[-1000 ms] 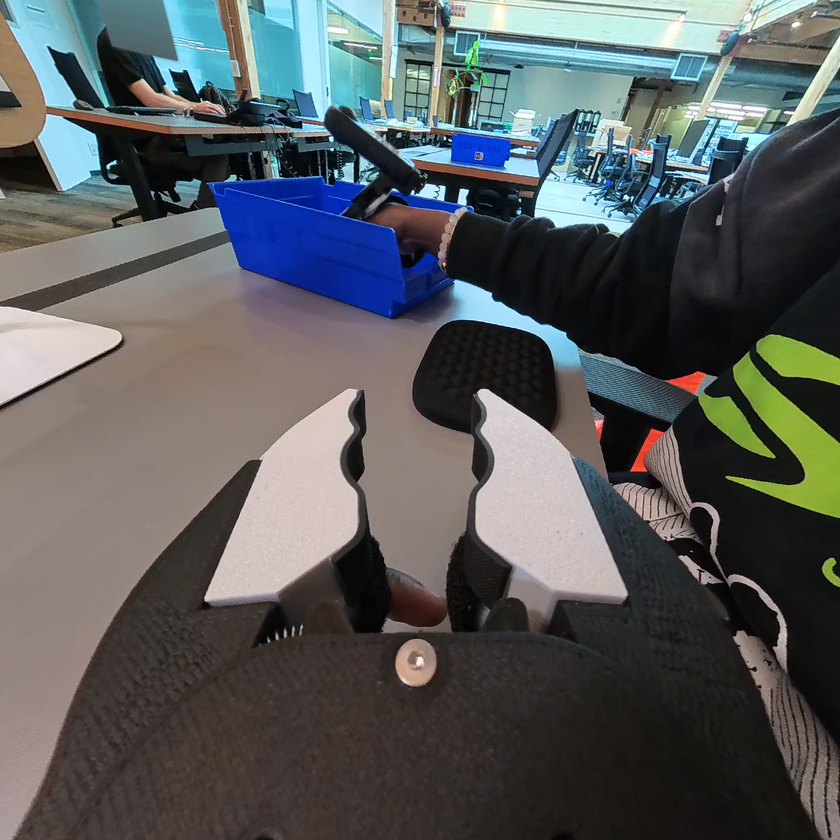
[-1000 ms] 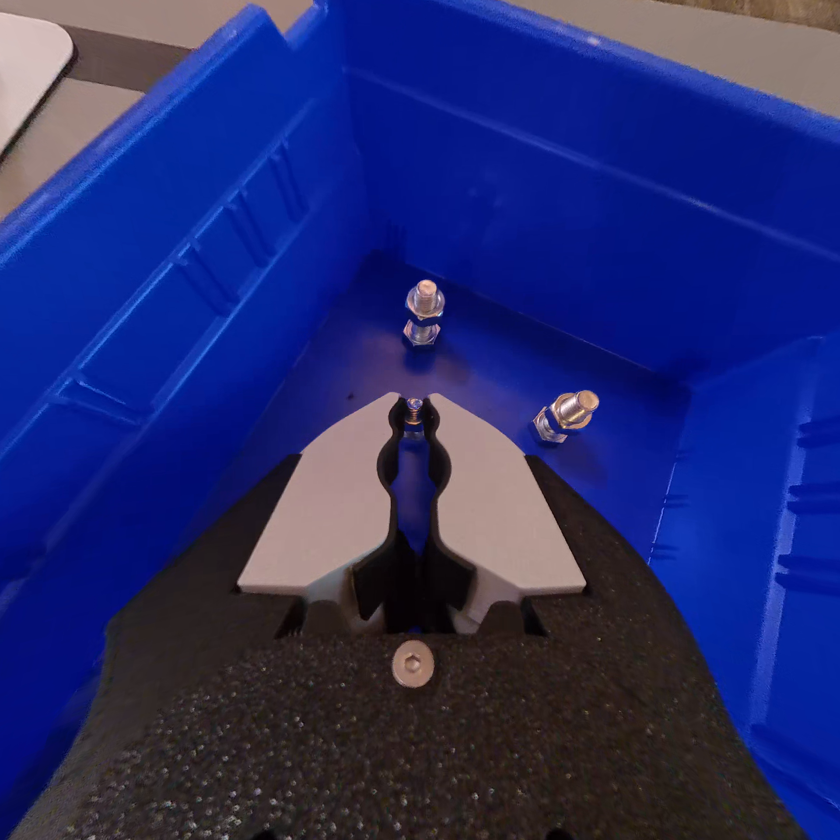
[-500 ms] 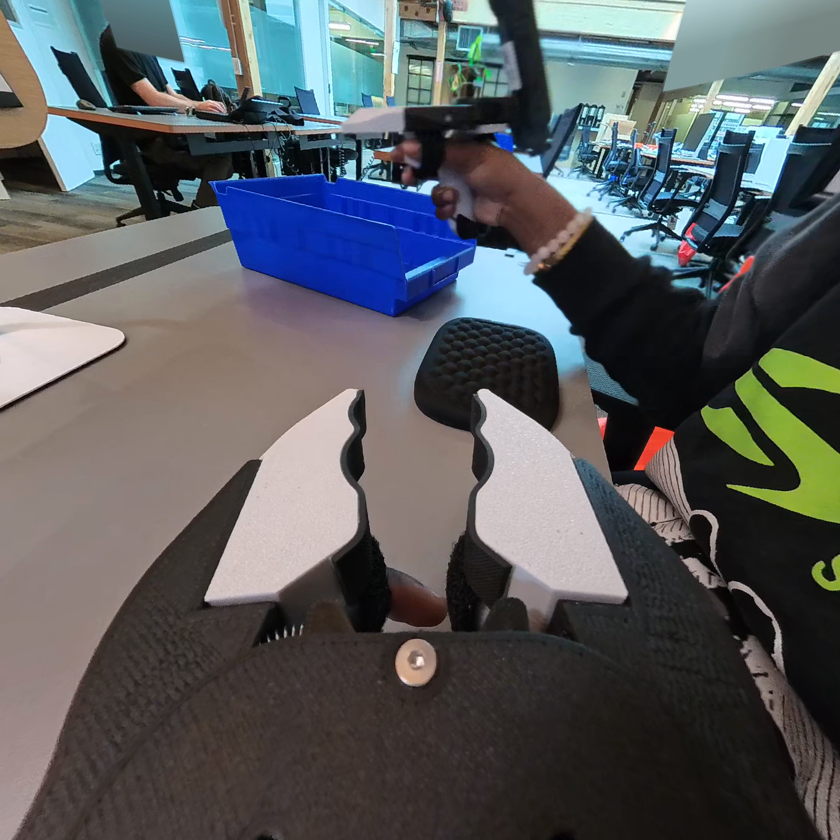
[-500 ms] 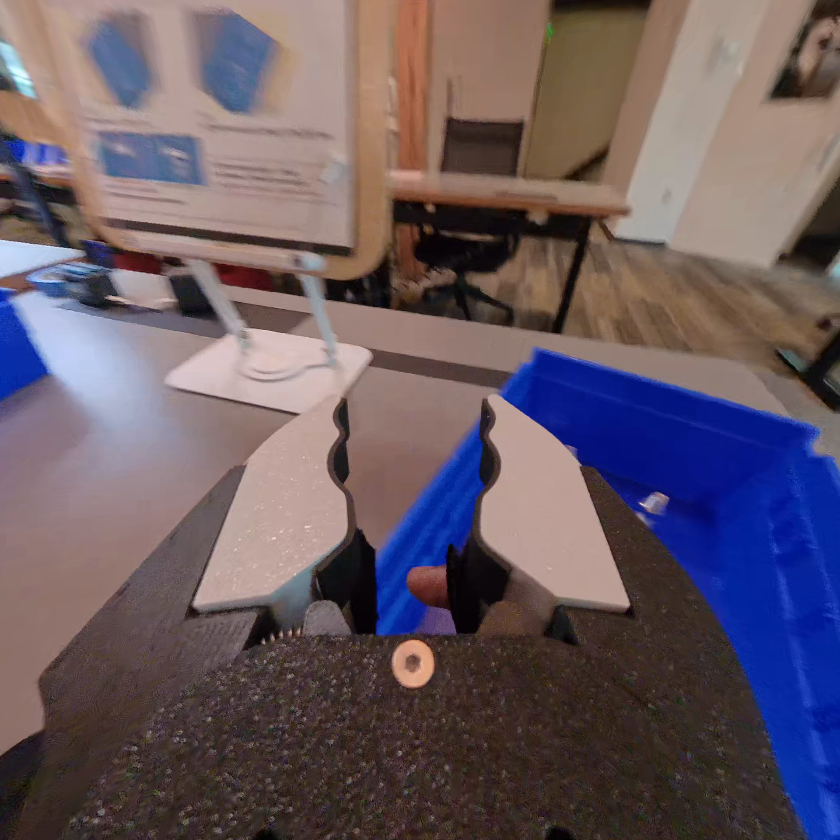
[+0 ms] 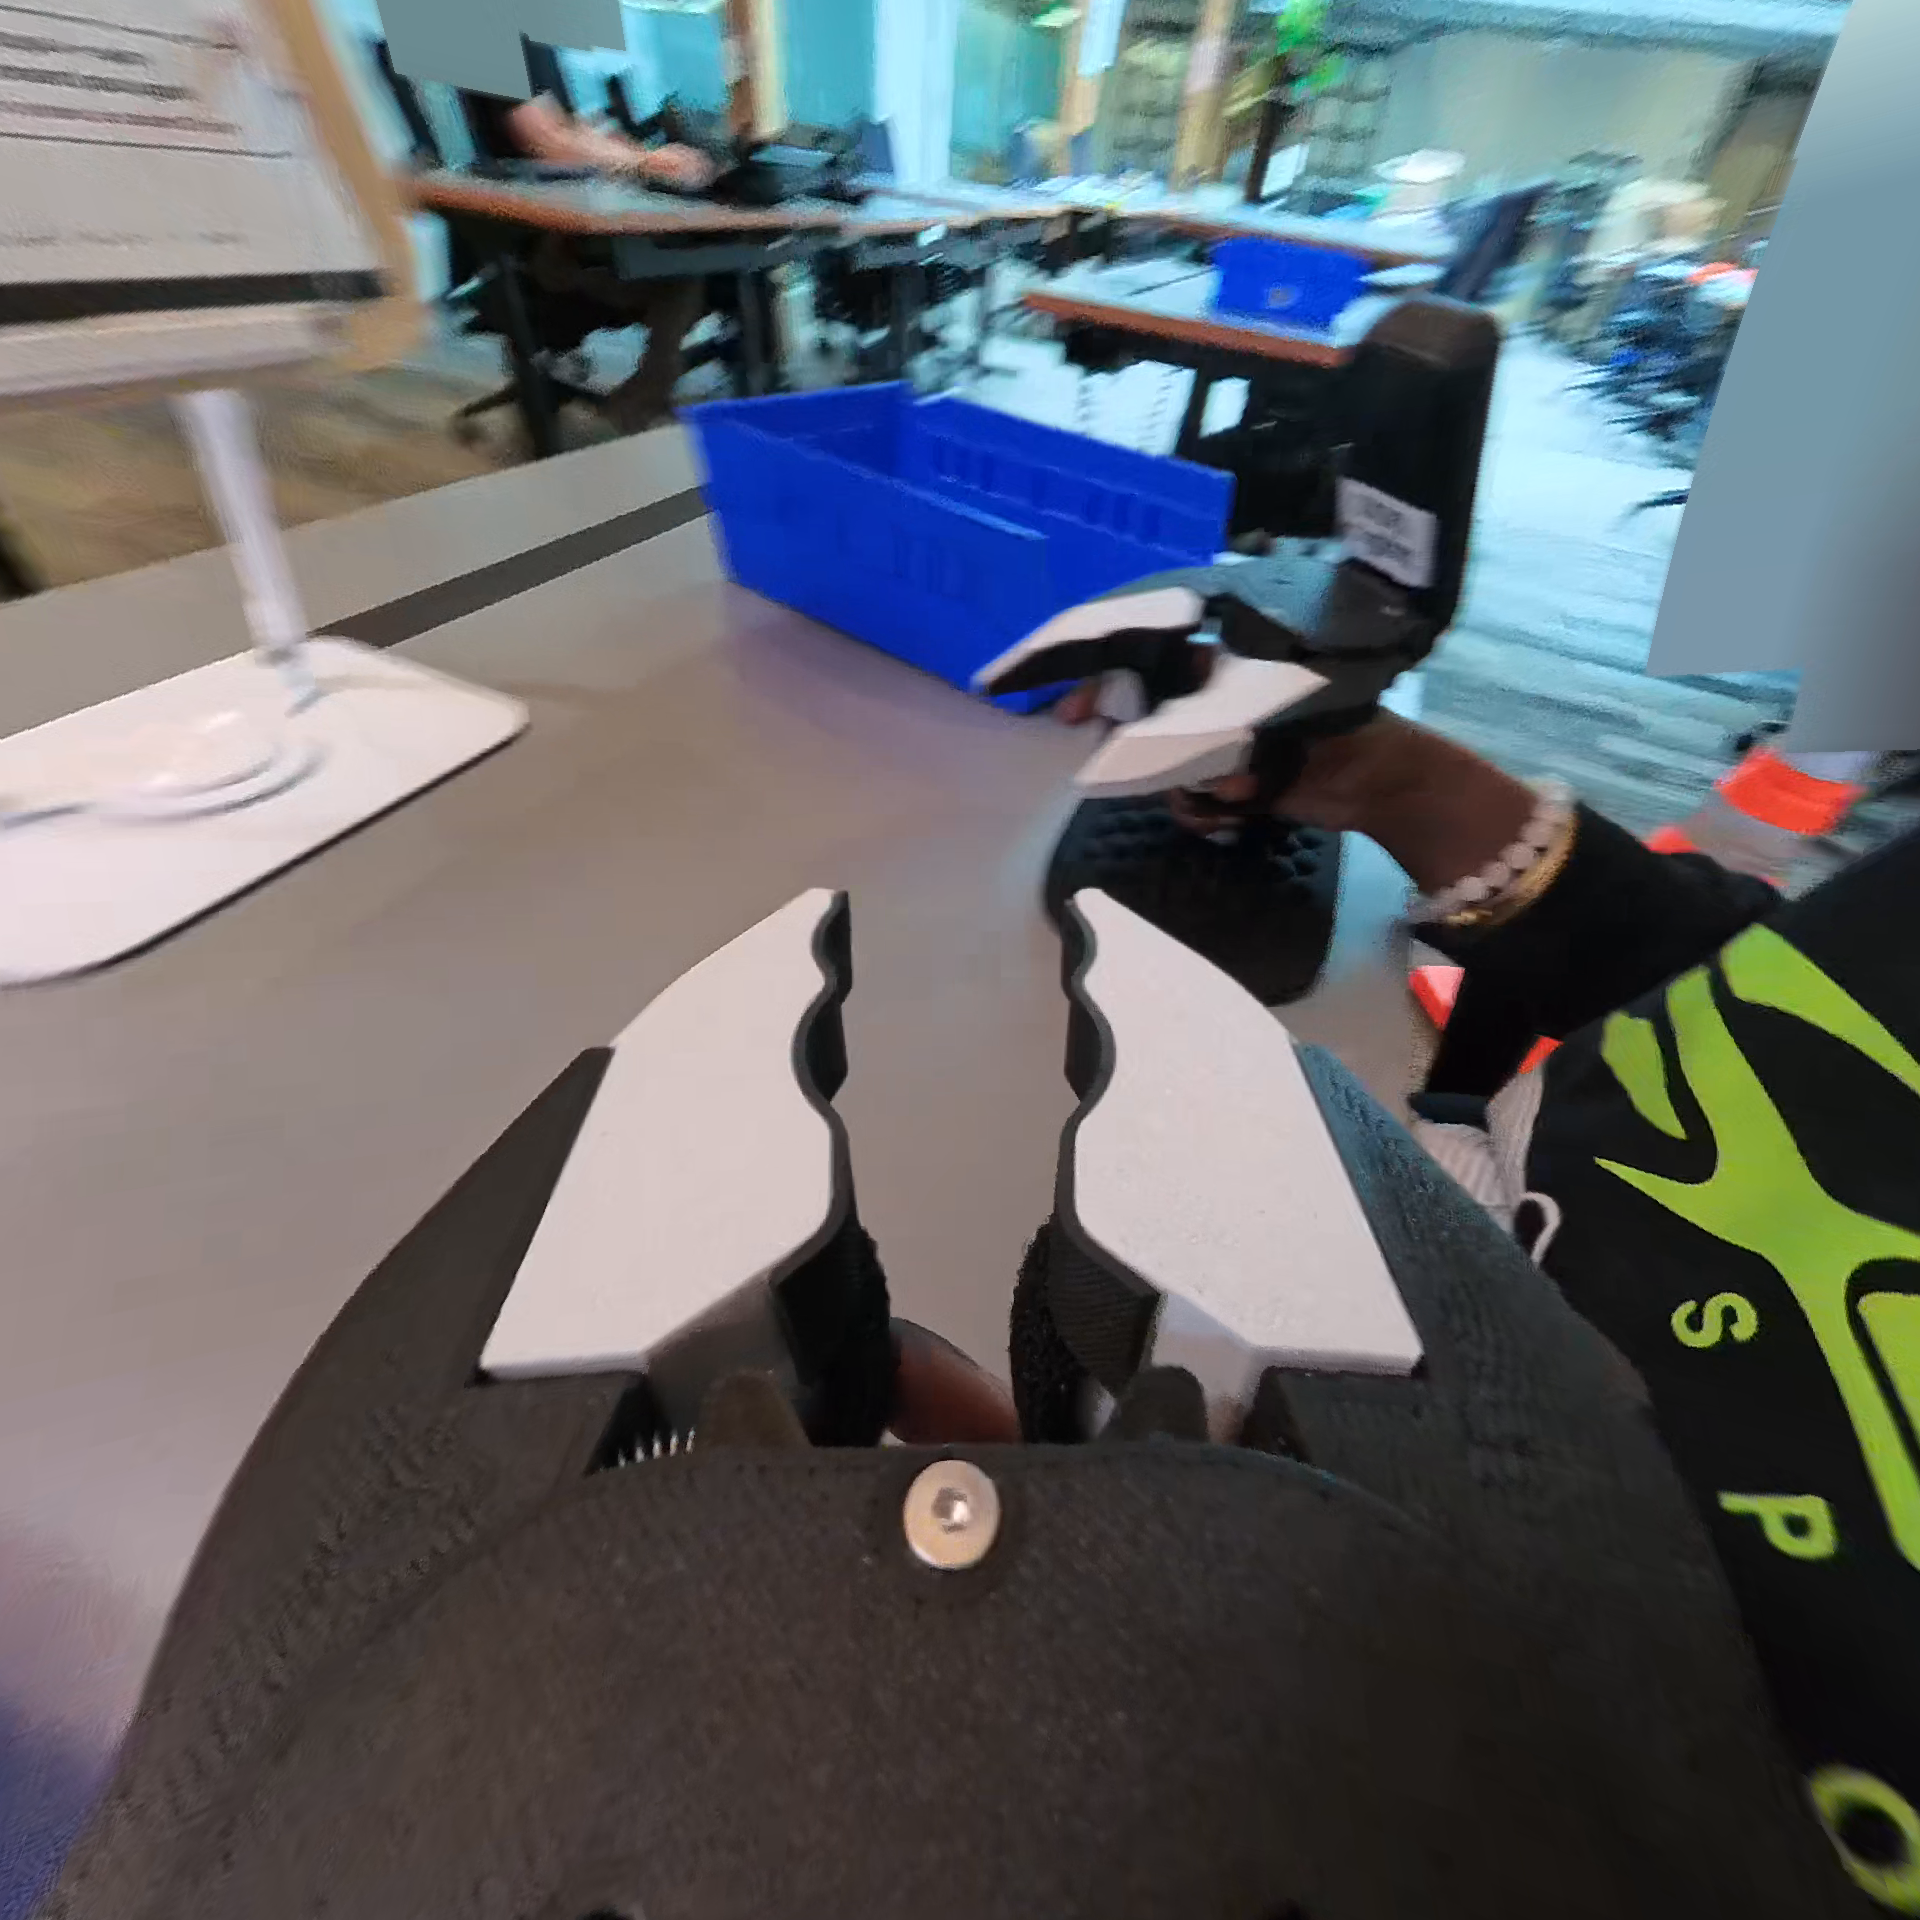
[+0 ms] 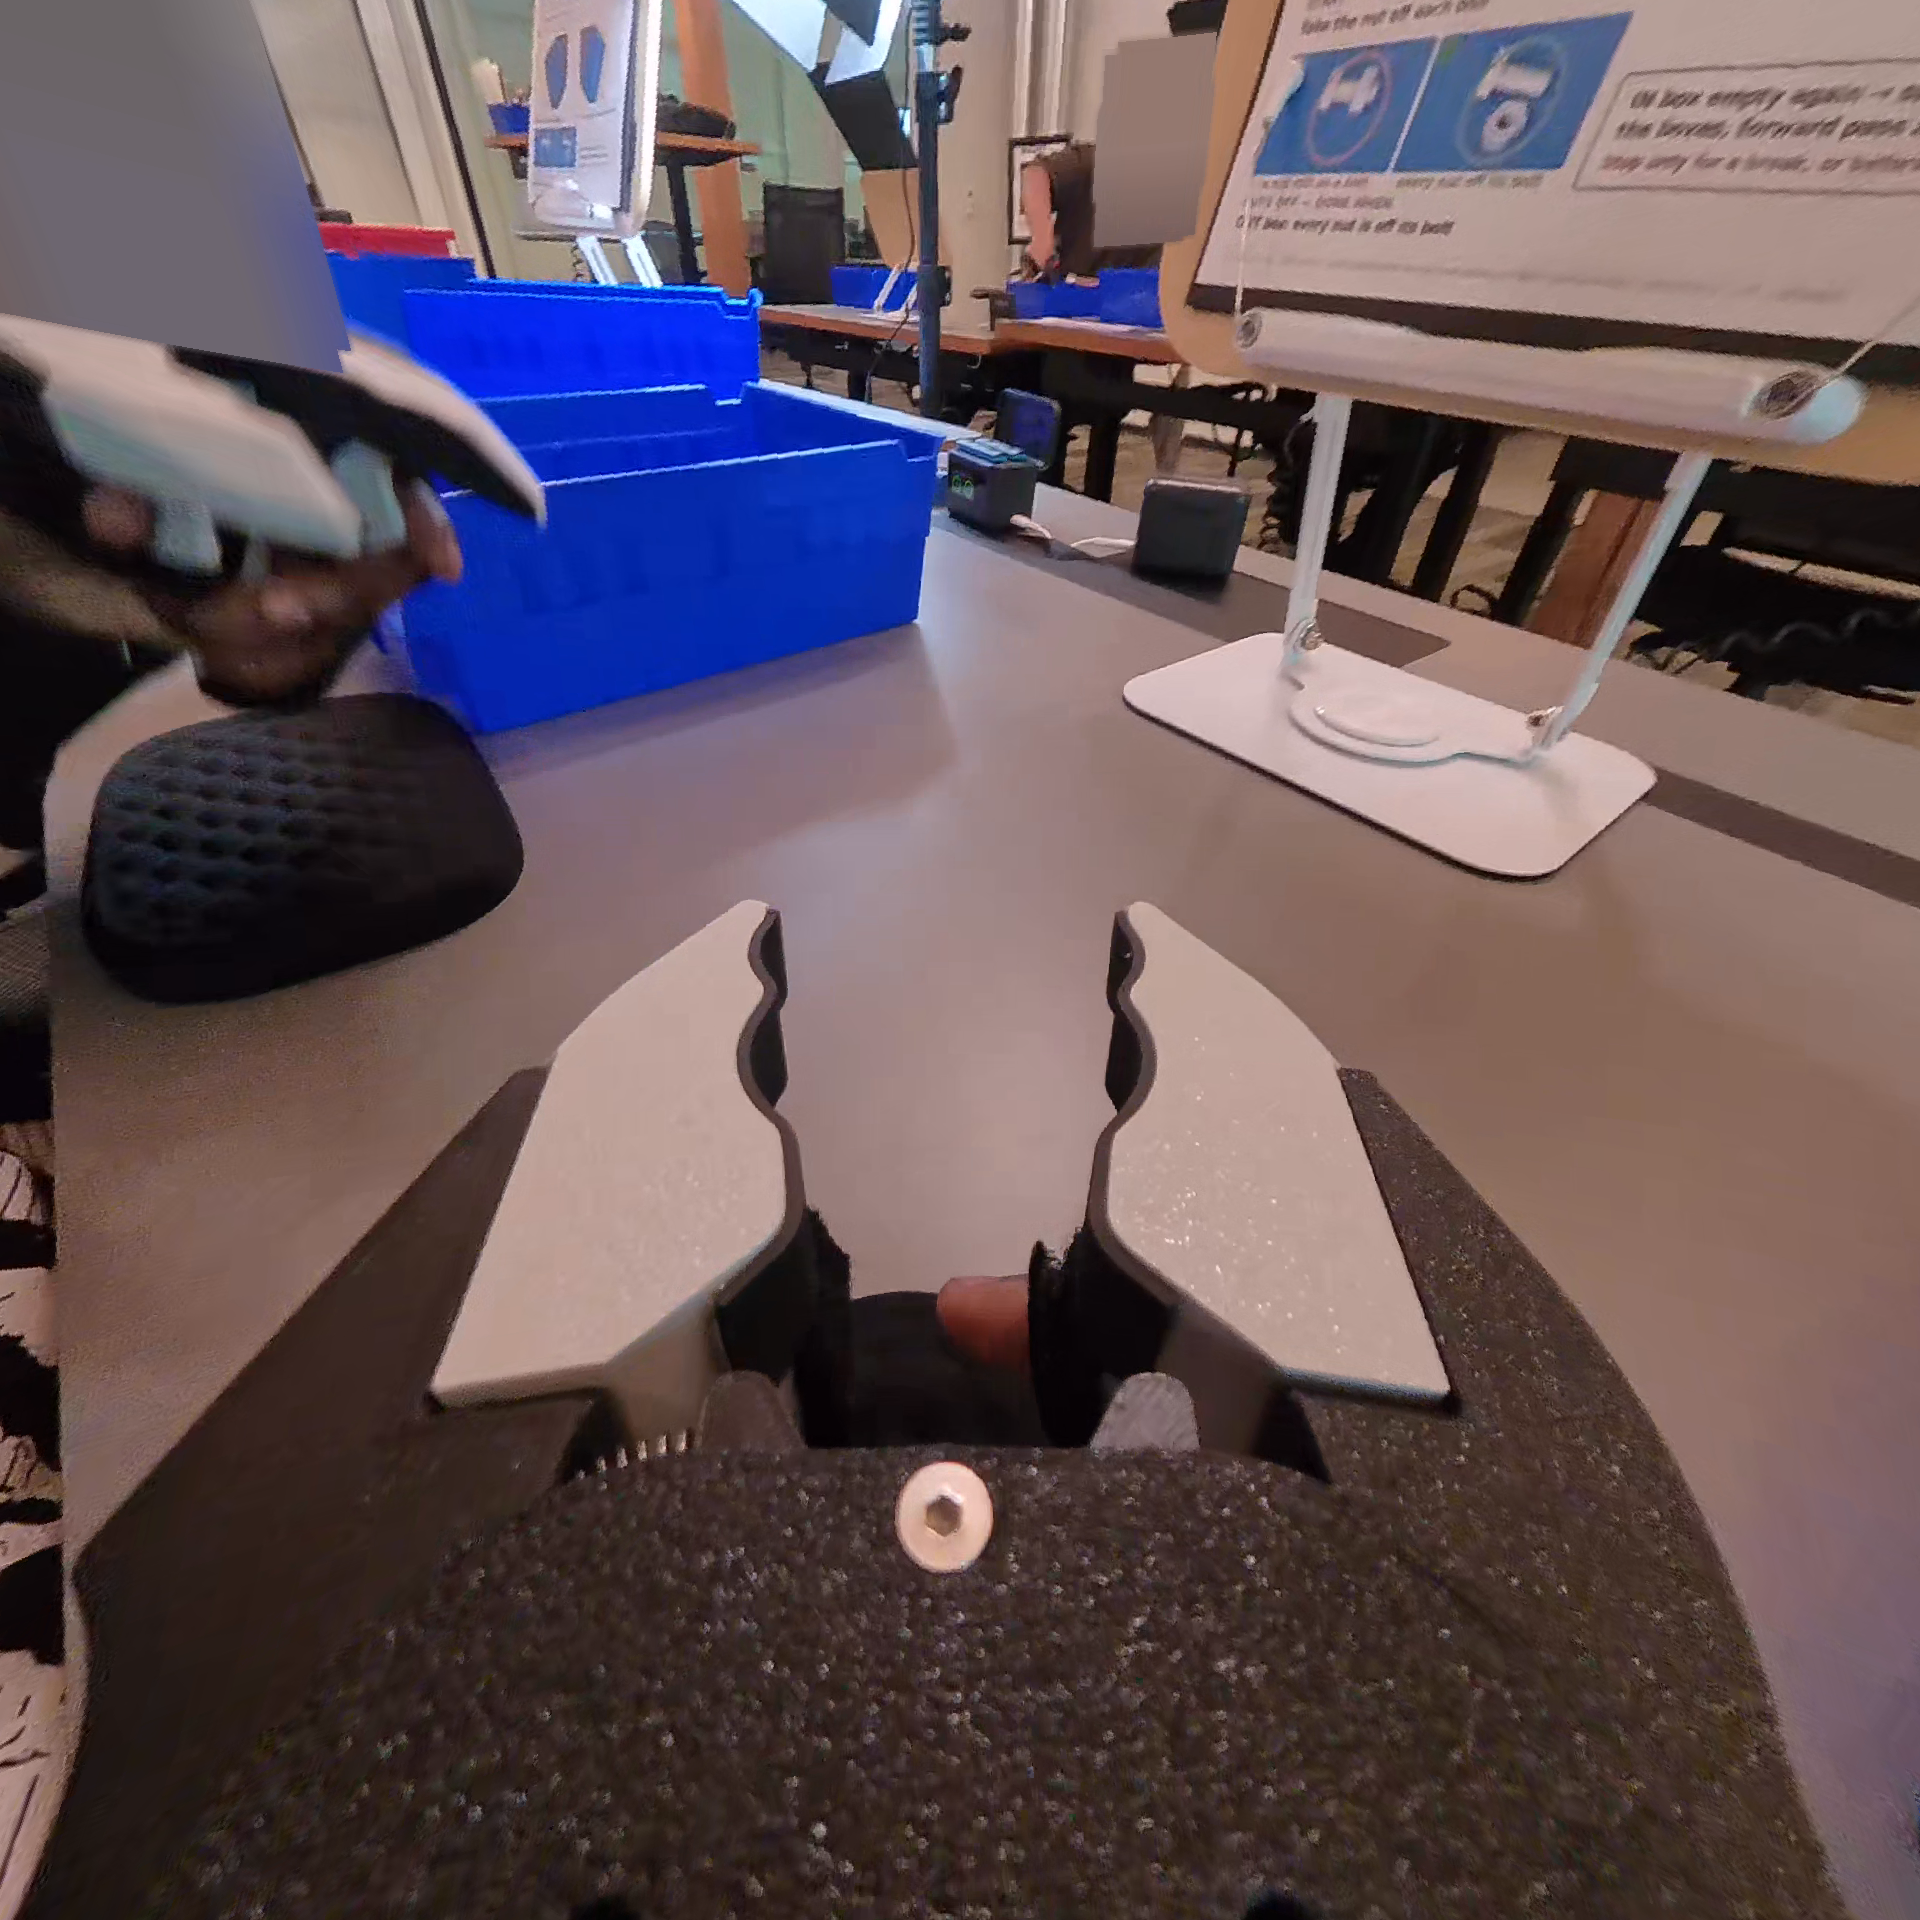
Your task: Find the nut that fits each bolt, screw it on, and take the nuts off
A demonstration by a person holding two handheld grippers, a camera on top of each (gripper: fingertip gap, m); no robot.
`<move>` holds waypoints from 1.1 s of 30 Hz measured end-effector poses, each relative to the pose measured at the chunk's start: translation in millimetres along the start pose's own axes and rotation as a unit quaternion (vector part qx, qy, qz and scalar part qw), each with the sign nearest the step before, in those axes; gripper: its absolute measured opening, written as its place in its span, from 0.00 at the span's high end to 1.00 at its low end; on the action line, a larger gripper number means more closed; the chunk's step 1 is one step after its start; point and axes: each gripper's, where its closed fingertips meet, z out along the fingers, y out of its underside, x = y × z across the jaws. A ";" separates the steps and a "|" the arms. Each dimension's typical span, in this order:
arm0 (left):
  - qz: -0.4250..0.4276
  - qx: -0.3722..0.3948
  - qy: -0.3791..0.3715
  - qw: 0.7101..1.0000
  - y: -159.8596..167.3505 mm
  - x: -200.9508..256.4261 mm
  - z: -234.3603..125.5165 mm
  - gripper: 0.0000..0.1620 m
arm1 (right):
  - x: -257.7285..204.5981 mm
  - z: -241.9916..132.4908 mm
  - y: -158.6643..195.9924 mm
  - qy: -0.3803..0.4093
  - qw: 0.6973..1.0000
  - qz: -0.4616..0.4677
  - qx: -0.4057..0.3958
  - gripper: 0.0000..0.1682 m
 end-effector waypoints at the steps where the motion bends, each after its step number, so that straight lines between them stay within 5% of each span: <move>1: -0.011 -0.015 -0.034 0.999 -6.2 -16.1 -17.1 0.77 | -0.1 0.3 0.8 -0.002 1.000 0.003 -0.001 0.64; 7: -0.030 -0.138 -0.260 0.955 -14.5 -141.1 -133.9 0.78 | 5.8 -1.9 -1.3 0.010 1.000 0.019 0.013 0.66; 12: -0.111 -0.372 -0.319 0.865 55.5 -217.3 -193.4 0.79 | 4.2 -0.7 0.1 0.009 1.000 0.012 0.007 0.66; 18: -0.215 -0.458 -0.270 0.819 116.1 -243.7 -200.4 0.84 | 2.6 -0.7 0.3 0.003 1.000 0.011 0.007 0.66; 33: -0.210 -0.471 -0.254 0.818 135.0 -249.1 -195.8 0.95 | 8.3 -5.0 -3.4 0.009 0.999 0.032 0.027 0.67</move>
